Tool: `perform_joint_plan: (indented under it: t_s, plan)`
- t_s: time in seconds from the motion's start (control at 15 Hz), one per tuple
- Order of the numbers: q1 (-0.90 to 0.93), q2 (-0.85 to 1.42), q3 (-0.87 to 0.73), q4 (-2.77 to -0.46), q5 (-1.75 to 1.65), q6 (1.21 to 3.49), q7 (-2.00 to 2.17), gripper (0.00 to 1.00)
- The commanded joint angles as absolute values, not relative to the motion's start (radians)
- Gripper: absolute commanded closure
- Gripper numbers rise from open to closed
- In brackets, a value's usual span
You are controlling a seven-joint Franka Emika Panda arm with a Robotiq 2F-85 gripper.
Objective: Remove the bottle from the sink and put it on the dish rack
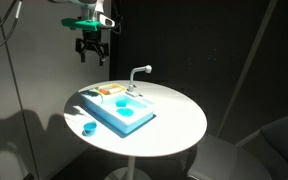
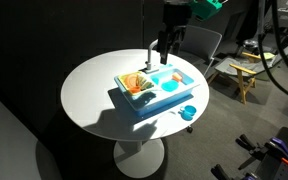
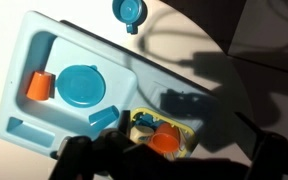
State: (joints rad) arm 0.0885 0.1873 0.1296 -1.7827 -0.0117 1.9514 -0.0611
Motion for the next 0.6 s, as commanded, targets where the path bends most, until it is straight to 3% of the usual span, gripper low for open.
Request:
perform_joint_plan:
  t_s: [0.0,0.53]
  plan:
    - [0.099,0.092,0.116,-1.867,-0.011,1.922,0.009,0.0]
    - [0.089,-0.051,0.108,-2.003,0.004,1.883,0.075,0.0]
